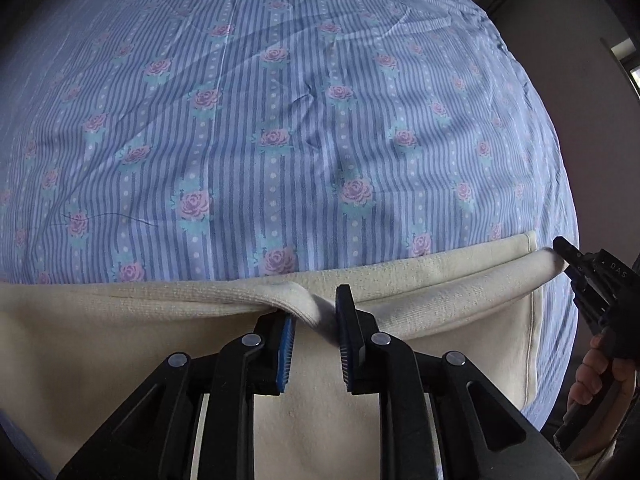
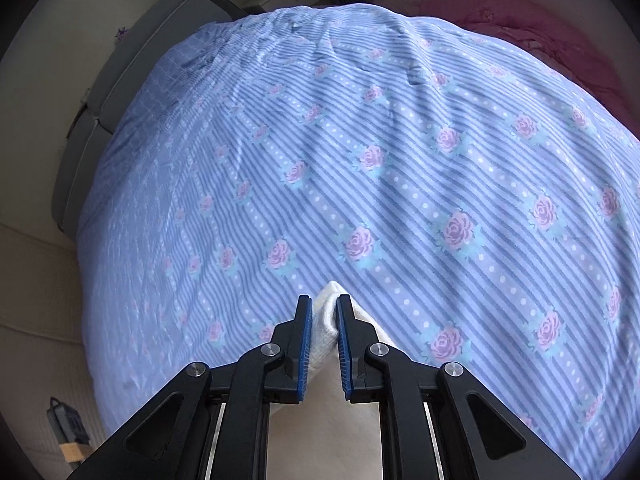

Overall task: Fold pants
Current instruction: 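Open both grippers and lift them away from the folded trousers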

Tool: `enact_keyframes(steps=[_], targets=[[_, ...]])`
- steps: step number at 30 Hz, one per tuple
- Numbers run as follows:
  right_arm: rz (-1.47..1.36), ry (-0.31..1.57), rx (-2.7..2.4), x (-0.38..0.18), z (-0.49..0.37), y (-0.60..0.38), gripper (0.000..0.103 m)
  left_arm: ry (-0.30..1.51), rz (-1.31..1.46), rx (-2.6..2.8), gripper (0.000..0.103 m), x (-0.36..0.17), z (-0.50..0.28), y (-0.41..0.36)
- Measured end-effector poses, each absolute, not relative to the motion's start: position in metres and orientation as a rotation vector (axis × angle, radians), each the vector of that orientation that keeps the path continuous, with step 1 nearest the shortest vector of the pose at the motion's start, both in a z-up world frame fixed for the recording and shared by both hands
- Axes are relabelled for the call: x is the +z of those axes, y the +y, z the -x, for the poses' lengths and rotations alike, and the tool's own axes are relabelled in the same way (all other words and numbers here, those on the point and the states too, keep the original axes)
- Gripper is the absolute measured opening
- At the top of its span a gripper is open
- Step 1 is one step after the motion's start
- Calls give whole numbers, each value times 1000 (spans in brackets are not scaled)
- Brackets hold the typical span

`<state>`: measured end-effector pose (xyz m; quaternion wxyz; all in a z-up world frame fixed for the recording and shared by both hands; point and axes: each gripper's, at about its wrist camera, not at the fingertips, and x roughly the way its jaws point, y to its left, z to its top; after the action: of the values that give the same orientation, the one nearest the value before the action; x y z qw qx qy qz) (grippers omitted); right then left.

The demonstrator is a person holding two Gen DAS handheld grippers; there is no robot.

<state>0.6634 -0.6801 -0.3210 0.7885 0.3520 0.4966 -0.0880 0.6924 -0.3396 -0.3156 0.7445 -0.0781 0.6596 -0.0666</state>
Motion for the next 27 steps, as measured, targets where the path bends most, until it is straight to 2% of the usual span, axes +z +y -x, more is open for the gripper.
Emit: enact_keyframes(steps=[1, 3, 5, 8, 10, 16, 21, 27], targets=[[-750, 1073, -224, -320, -664, -684, 27, 1439, 175, -156, 33, -313, -693, -343], [-729, 1048, -273, -308, -660, -691, 46, 1400, 193, -181, 56, -300, -691, -349], [-715, 1000, -280, -289, -650, -697, 48, 1353, 225, -221, 68, -284, -688, -357], [-643, 964, -281, -259, -628, -696, 49, 1312, 234, -288, 69, -262, -677, -371], [-589, 949, -266, -241, -608, -691, 55, 1279, 224, -319, 69, -246, -663, -378], [-408, 931, -154, -193, -547, -653, 57, 1172, 107, -360, 69, -194, -600, -374], [-304, 910, -29, -158, -488, -604, 66, 1095, 86, -332, 72, -149, -536, -341], [-255, 932, 158, -133, -436, -539, 66, 1020, 147, -220, 80, -107, -457, -272]])
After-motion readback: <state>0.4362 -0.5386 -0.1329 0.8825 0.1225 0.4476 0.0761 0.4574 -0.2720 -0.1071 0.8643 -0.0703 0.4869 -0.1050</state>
